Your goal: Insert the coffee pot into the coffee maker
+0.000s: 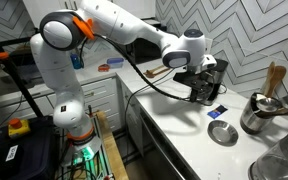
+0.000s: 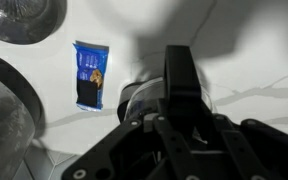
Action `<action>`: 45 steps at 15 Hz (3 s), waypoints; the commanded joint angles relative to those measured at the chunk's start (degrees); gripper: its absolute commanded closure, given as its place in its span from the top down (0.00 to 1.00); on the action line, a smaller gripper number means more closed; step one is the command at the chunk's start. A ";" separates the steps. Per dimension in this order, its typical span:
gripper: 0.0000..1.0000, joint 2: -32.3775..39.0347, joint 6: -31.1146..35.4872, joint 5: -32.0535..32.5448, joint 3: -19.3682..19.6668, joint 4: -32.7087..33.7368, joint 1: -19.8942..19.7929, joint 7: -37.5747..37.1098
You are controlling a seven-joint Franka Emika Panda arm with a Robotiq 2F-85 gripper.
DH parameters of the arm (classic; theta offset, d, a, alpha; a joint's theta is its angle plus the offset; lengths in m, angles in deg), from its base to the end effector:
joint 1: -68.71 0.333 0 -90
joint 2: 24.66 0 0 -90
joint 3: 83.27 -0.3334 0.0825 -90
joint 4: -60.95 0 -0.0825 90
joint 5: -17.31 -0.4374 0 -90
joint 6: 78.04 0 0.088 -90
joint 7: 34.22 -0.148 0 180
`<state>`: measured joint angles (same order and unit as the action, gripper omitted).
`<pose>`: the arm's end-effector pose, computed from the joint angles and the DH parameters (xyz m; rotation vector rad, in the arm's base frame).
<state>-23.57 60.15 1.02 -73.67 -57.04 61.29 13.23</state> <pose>0.6180 -0.1792 0.4145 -3.0237 -0.5362 -0.6185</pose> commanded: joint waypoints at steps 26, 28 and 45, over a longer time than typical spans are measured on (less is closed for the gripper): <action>0.07 5.15 -3.85 -5.22 -0.20 7.56 -5.37 23.71; 0.07 5.66 -5.20 -4.95 -0.21 8.59 -5.55 23.18; 0.07 12.30 -12.88 2.16 -0.91 19.58 -5.63 19.72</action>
<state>-13.24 50.05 0.06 -73.74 -40.86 56.11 34.66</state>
